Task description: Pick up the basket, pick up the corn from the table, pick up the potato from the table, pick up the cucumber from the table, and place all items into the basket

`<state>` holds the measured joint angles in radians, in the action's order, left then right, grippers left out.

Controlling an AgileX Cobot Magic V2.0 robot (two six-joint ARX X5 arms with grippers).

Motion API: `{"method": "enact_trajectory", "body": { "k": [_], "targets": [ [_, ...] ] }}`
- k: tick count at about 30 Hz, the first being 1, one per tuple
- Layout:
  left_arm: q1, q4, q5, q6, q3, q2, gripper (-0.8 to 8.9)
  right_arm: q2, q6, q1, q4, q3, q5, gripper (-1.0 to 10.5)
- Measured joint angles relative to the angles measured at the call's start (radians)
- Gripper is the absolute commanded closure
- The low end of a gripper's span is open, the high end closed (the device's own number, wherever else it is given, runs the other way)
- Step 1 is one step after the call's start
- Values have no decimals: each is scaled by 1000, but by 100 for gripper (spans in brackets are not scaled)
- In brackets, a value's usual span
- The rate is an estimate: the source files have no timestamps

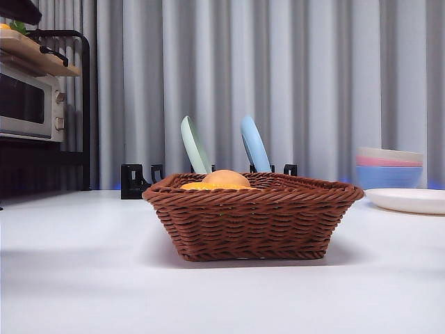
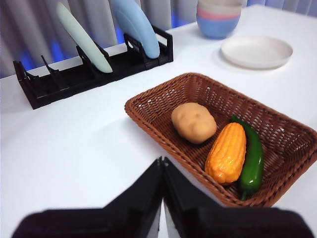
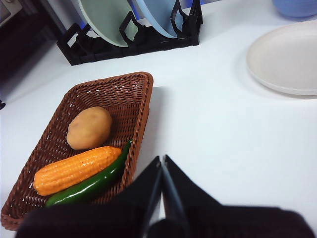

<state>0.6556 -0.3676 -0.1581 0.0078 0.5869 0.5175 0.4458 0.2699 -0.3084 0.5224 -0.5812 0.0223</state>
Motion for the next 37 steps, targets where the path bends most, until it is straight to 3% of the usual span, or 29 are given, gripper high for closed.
{"method": "enact_trajectory", "body": {
  "k": [3,8,15,20,27,37],
  "targets": [
    [-36,8,11,8,0,-63,817,0,0,0,0,0,0,945],
    [-170,150,64,19,-58,-189,817,0,0,0,0,0,0,945],
    [-405,180,135,19,-299,-356,817,0,0,0,0,0,0,945],
    [-512,233,151,19,-440,-443,817,0,0,0,0,0,0,945],
    [-582,247,192,19,-554,-508,817,0,0,0,0,0,0,945],
    [-609,193,240,19,-569,-512,817,0,0,0,0,0,0,945]
  ]
}}
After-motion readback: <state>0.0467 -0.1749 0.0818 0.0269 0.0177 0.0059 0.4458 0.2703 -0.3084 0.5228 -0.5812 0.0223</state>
